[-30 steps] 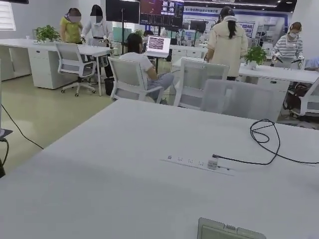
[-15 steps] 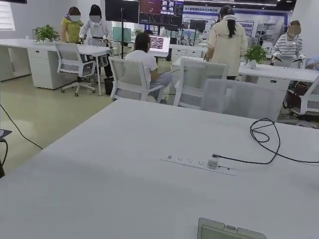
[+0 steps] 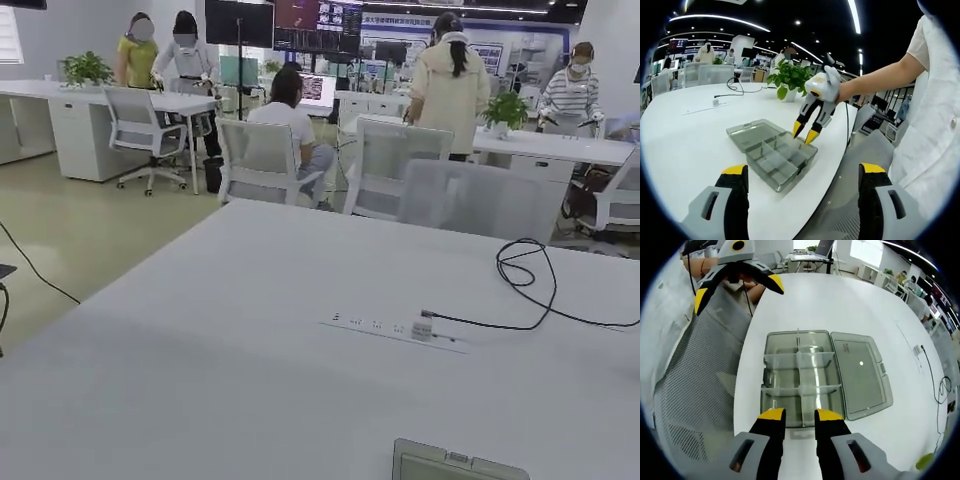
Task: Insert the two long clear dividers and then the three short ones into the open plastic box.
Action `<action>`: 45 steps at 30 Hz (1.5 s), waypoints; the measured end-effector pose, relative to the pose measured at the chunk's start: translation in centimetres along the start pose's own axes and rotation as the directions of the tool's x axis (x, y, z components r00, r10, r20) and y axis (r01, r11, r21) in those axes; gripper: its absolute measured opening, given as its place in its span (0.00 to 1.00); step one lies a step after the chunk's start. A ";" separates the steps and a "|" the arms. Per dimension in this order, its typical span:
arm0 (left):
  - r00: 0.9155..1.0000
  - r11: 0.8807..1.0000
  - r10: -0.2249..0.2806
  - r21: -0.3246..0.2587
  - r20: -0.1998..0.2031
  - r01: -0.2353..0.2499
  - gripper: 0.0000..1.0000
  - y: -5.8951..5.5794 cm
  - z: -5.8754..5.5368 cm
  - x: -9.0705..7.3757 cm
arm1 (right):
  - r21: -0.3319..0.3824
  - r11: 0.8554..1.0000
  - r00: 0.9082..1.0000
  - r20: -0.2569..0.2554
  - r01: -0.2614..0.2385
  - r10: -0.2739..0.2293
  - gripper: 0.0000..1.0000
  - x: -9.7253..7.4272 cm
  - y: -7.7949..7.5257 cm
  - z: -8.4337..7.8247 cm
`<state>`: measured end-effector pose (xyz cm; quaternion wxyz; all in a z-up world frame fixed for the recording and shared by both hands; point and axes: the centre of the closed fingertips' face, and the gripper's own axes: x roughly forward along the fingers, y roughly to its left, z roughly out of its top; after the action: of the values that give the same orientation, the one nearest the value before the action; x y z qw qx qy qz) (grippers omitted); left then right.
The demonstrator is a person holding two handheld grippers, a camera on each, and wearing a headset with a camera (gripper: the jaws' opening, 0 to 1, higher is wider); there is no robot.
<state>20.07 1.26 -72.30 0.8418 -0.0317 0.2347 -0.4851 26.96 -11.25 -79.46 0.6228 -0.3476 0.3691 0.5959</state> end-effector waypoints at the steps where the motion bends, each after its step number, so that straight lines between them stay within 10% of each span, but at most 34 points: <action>1: 1.000 1.000 0.000 0.000 0.000 0.000 0.94 0.0 0.0 0.0 | 0.006 1.000 1.000 0.007 0.003 -0.003 0.26 -0.2 0.1 0.0; 9: 1.000 1.000 0.001 0.019 -0.006 -0.001 1.00 0.3 -0.1 -0.3 | 0.121 0.989 0.989 0.111 0.080 -0.094 0.41 -2.8 0.4 0.1; 16: 1.000 0.999 -0.002 0.054 -0.020 0.003 1.00 0.9 -0.1 -0.7 | 0.271 0.954 0.954 0.230 0.128 -0.193 0.55 -5.4 1.8 -0.9; 21: 0.999 0.998 0.000 0.063 -0.039 0.002 1.00 1.2 -0.4 -0.9 | 0.356 0.923 0.909 0.320 0.146 -0.267 0.69 -6.6 3.2 -1.8; 31: 0.995 0.997 -0.008 0.081 -0.103 0.017 1.00 1.5 -1.6 -1.0 | 0.433 0.883 0.866 0.354 0.183 -0.353 0.88 -6.9 4.9 -4.5; 45: 0.989 0.997 -0.001 0.078 -0.146 0.012 1.00 1.5 -2.4 -0.9 | 0.463 0.868 0.857 0.360 0.180 -0.370 0.89 -6.3 5.3 -5.5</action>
<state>19.83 3.23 -74.51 0.8214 0.0366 0.2763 -0.4976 21.28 -18.85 -76.60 0.8288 -0.1157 0.2823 0.4691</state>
